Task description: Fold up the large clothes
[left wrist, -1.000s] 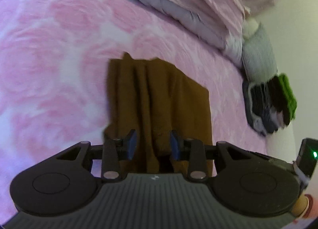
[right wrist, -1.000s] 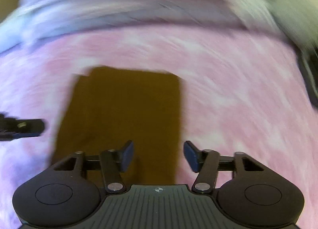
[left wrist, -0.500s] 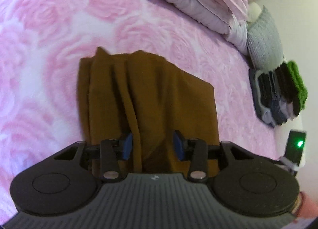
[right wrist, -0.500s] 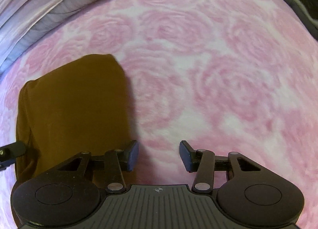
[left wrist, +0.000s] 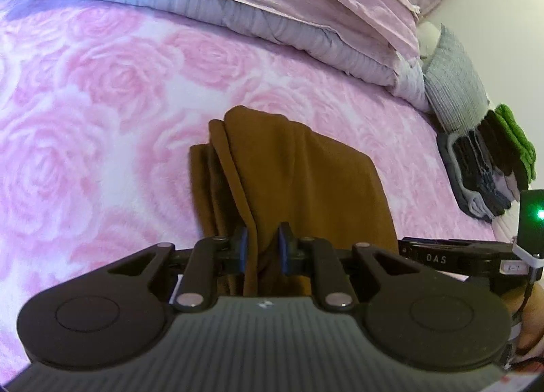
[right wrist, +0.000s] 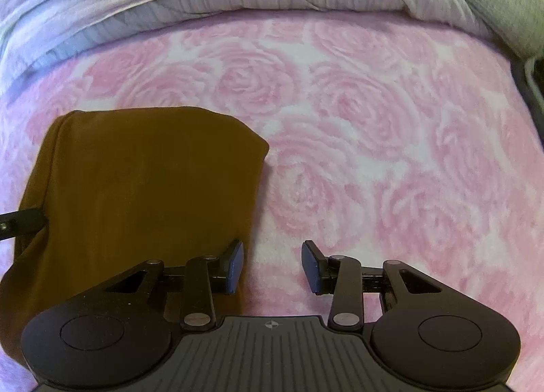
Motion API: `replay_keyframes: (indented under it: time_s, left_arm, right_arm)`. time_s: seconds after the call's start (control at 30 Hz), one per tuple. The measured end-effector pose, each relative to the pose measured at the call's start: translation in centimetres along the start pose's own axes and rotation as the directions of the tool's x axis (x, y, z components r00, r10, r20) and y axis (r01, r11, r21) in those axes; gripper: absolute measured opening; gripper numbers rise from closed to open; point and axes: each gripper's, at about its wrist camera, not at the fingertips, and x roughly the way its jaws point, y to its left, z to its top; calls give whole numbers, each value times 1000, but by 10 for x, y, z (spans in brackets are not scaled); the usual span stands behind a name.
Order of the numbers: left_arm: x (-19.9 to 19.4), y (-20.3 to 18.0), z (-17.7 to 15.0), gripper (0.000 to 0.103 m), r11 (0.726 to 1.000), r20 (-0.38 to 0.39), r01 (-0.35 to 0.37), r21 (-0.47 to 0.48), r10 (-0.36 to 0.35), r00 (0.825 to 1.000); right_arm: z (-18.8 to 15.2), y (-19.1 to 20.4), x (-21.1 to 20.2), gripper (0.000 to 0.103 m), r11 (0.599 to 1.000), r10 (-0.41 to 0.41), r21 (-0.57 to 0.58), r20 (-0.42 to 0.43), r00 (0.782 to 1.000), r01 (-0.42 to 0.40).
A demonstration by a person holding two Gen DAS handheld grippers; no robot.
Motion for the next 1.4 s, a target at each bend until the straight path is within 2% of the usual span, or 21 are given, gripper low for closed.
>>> replay_keyframes:
  time_s: [0.2, 0.3, 0.37, 0.57, 0.67, 0.77, 0.8, 0.87, 0.97, 1.03, 1.07, 1.13, 1.23, 1.33, 1.4]
  left_arm:
    - [14, 15, -8, 19, 999, 1, -25, -25, 25, 1000]
    - [5, 16, -8, 33, 997, 18, -59, -48, 60, 998]
    - [-11, 14, -8, 29, 995, 36, -57, -76, 59, 998]
    - [-63, -1, -32, 32, 992, 22, 33, -119, -31, 999]
    - [-60, -14, -53, 31, 999, 9, -17, -36, 18, 1000]
    - [-27, -7, -66, 23, 990, -49, -140, 11, 141, 989]
    - [-18, -1, -67, 23, 987, -65, -160, -7, 159, 985]
    - [-18, 4, -66, 23, 985, -52, -160, -59, 157, 986]
    - [-48, -4, -76, 25, 976, 23, -199, -91, 202, 979]
    - [-70, 0, -90, 25, 964, 32, -173, -201, 183, 983]
    - [-78, 3, -98, 25, 950, 23, -149, -273, 161, 987]
    - [-88, 8, -119, 27, 903, 12, -73, -423, 86, 996]
    - [-84, 6, -145, 33, 811, 60, 22, -584, 16, 998]
    - [-59, 8, -161, 37, 696, 131, 111, -709, -25, 991]
    - [-41, 9, -167, 38, 642, 144, 108, -759, 3, 990]
  right_arm:
    - [-3, 9, 10, 37, 999, -32, -20, 14, 999, 33]
    - [-4, 4, 3, 37, 1000, -23, -20, 18, 1000, 23]
    - [-8, -8, -11, 37, 1000, 19, 22, 22, 1000, -20]
    - [-48, -25, -64, 37, 977, 184, 99, 77, 980, -191]
    - [-67, -16, -67, 36, 965, 240, 88, 63, 969, -245]
    - [-76, -5, -40, 36, 971, 223, 88, 9, 975, -223]
    - [-76, -5, -30, 36, 971, 220, 103, -16, 975, -218]
    - [-75, -11, -30, 36, 960, 236, 157, 0, 972, -233]
    - [-80, -33, -42, 39, 929, 281, 244, 19, 960, -277]
    - [-94, -52, -49, 46, 897, 324, 311, 26, 946, -315]
    - [-101, -60, -51, 49, 877, 345, 346, 29, 938, -333]
    - [-112, -74, -52, 51, 827, 394, 422, 38, 918, -372]
    - [-125, -85, -43, 51, 724, 460, 544, 77, 885, -423]
    - [-129, -84, -29, 51, 627, 511, 622, 127, 850, -469]
    - [-126, -81, -19, 50, 591, 528, 643, 148, 836, -487]
